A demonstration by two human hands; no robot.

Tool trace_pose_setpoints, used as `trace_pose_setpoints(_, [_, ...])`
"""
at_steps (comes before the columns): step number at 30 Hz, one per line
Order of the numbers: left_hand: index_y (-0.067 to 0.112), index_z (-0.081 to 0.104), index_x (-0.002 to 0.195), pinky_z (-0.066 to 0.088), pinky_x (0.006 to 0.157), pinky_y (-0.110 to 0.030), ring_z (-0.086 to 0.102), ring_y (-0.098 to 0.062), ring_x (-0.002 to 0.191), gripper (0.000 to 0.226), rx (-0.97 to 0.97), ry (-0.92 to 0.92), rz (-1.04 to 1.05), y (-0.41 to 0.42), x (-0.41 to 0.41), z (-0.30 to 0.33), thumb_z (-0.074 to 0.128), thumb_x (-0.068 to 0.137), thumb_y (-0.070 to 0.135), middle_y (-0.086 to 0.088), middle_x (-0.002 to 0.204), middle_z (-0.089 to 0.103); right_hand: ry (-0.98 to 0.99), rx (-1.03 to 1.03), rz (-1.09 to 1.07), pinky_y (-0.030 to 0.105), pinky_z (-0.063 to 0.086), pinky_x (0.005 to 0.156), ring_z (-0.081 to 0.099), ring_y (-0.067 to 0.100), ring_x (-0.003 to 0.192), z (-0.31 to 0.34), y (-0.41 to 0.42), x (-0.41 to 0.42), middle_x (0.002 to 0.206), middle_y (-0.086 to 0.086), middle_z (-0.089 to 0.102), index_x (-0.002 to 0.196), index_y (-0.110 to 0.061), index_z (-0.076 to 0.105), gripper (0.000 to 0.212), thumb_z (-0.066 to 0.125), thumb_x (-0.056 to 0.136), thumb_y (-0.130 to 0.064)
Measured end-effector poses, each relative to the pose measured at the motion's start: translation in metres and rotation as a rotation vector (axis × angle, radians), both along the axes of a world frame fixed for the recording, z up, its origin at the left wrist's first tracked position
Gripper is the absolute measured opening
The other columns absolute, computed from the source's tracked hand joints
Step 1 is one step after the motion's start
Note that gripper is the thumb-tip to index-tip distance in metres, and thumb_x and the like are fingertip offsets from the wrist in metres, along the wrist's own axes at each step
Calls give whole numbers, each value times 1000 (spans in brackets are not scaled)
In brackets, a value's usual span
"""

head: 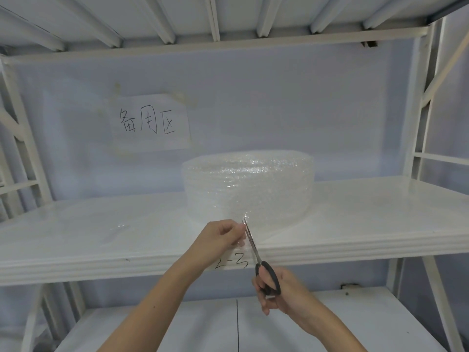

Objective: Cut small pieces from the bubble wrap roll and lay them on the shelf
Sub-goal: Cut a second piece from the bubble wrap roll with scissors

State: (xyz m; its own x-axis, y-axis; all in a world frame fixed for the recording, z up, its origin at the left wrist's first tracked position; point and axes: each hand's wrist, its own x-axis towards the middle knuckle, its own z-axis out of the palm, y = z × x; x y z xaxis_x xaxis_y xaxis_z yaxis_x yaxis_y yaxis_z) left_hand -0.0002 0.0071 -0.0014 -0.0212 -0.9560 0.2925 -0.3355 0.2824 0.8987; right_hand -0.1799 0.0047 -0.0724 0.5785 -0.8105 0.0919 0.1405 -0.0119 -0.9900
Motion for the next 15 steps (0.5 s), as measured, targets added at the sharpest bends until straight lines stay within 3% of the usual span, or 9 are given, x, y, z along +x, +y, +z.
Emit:
trace_pose_setpoints(4, [12, 68, 75, 50, 71, -12, 63, -1, 66, 29, -8, -15, -25, 0, 2, 0, 57, 99, 26, 2, 71, 66, 18, -1, 25, 30, 47, 51, 51, 17, 49, 2, 1, -4, 68, 5, 51, 58, -17, 58, 35, 62, 81, -42])
trace_pose_setpoints(8, [19, 69, 73, 49, 77, -20, 63, -8, 72, 29, 7, -62, -48, 0, 6, -1, 59, 98, 31, 5, 71, 67, 44, -15, 35, 24, 42, 37, 51, 19, 46, 15, -1, -6, 76, 6, 52, 63, -13, 56, 37, 62, 81, -46])
trace_pose_setpoints(12, [16, 68, 77, 46, 73, -13, 61, -4, 68, 29, 8, -70, -59, 3, 5, 2, 58, 98, 31, 10, 68, 66, 95, -43, 15, 21, 38, 31, 51, 16, 39, 26, -3, -2, 70, 3, 56, 71, -8, 55, 43, 66, 84, -48])
trace_pose_setpoints(15, [16, 68, 77, 45, 71, -12, 61, -2, 67, 28, 16, -66, -59, 4, 5, 4, 58, 98, 31, 12, 66, 66, 107, -63, 5, 21, 38, 32, 50, 14, 37, 25, -5, 0, 69, 8, 53, 64, -13, 55, 37, 67, 86, -41])
